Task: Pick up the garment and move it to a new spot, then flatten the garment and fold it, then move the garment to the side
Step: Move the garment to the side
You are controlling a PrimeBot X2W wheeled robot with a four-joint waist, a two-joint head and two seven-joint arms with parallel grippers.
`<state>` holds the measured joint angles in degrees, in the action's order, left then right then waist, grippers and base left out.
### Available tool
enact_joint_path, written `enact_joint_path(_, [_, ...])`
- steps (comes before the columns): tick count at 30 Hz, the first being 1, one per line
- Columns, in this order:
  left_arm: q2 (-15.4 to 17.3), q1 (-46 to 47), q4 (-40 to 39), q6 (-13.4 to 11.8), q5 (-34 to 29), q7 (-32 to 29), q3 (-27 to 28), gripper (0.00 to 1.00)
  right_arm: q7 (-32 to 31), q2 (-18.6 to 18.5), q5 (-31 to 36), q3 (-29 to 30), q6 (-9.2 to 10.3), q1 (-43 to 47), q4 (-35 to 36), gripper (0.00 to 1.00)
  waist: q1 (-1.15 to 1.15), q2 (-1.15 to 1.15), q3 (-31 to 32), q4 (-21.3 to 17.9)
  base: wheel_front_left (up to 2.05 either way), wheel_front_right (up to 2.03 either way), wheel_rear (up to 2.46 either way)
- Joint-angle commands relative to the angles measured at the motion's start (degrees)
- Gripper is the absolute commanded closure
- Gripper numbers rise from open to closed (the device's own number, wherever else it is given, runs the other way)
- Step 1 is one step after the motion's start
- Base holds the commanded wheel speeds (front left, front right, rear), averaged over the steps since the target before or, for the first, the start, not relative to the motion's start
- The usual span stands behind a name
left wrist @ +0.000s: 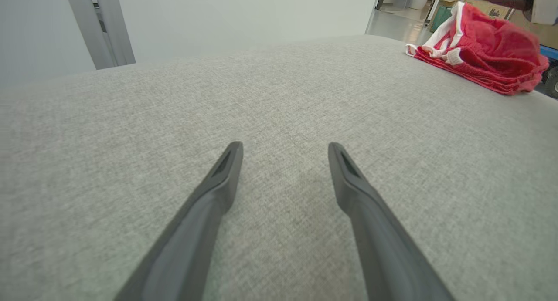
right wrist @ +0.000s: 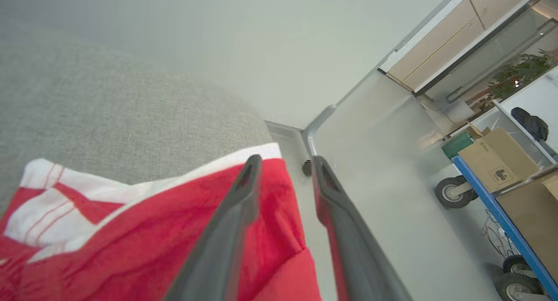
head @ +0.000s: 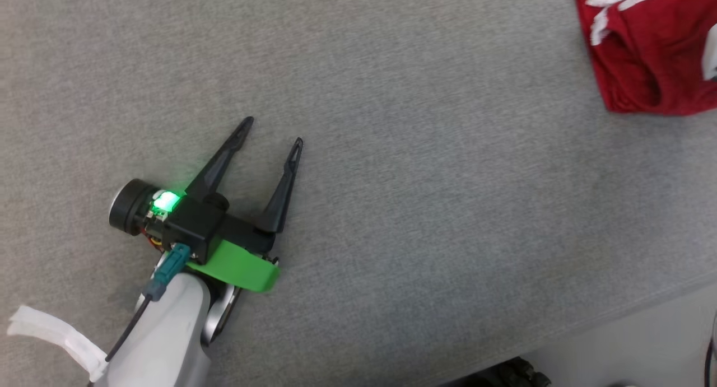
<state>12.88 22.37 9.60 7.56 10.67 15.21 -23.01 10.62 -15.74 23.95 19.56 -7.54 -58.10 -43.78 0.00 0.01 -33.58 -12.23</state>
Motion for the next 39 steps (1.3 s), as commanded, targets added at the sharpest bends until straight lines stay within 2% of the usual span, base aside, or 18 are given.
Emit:
enact_joint_path(1, [0.85, 0.41, 1.46, -0.15, 0.38, -0.18, 1.13, 0.00, 1.04, 0.65, 1.43, 2.61, 0.11, -0.90, 1.23, 0.00, 0.00, -0.01, -2.16, 2.59, 0.00, 0.00, 0.00])
enact_joint_path(5, [0.40, -0.47, 1.99, -0.16, 0.40, -0.18, 2.65, 0.00, 3.06, 3.65, 4.54, 7.45, 0.11, -0.72, 3.83, 0.00, 0.00, -0.01, -0.69, 2.92, 0.00, 0.00, 0.00])
enact_joint_path(9, [-0.68, -1.78, 2.09, -0.16, -0.02, -0.17, 3.87, 0.00, 4.43, 7.72, 4.13, 8.08, 0.11, 0.29, 5.97, 0.00, 0.00, -0.01, 1.53, 3.28, 0.00, 0.00, 0.00])
enact_joint_path(12, [-1.84, -2.41, 2.51, -0.15, -0.19, -0.12, 5.70, 0.00, 4.55, 10.41, 0.15, 4.90, 0.11, 2.17, 10.08, 0.00, 0.00, -0.01, 4.01, 3.84, 0.00, 0.00, 0.00])
enact_joint_path(16, [-3.27, -3.12, 3.12, -0.15, -0.67, -0.09, 8.70, 0.00, 4.59, 12.18, -6.83, -0.91, 0.11, 6.83, 15.41, 0.00, 0.00, -0.01, 7.36, 4.75, 0.00, 0.00, 0.00])
enact_joint_path(20, [-4.66, -4.60, 4.76, -0.15, -0.96, -0.07, 11.98, 0.00, 4.60, 12.61, -14.44, -4.27, 0.11, 11.85, 18.59, 0.00, 0.00, -0.01, 11.06, 6.11, 0.00, 0.00, 0.00])
enact_joint_path(24, [-5.90, -5.62, 6.44, -0.15, -1.60, -0.07, 15.12, 0.00, 4.56, 12.67, -21.40, -9.27, 0.10, 18.18, 18.82, 0.00, 0.00, -0.01, 14.33, 7.96, 0.00, 0.00, 0.00])
enact_joint_path(28, [-6.76, -7.35, 7.62, -0.15, -2.38, -0.08, 17.31, 0.00, 4.56, 12.67, -24.28, -12.66, 0.10, 24.00, 17.69, 0.00, 0.00, -0.01, 17.17, 9.72, 0.00, 0.00, 0.00])
enact_joint_path(31, [-7.34, -8.44, 8.24, -0.15, -2.63, -0.07, 18.47, 0.00, 4.55, 12.62, -26.65, -13.13, 0.10, 27.19, 16.72, 0.00, 0.00, -0.01, 18.85, 10.83, 0.00, 0.00, 0.00])
enact_joint_path(39, [-8.38, -13.05, 9.50, -0.15, -2.92, -0.07, 21.56, 0.00, 4.56, 12.70, -27.65, -15.61, 0.10, 34.45, 14.90, 0.00, 0.00, -0.01, 23.19, 12.31, 0.00, 0.00, 0.00])
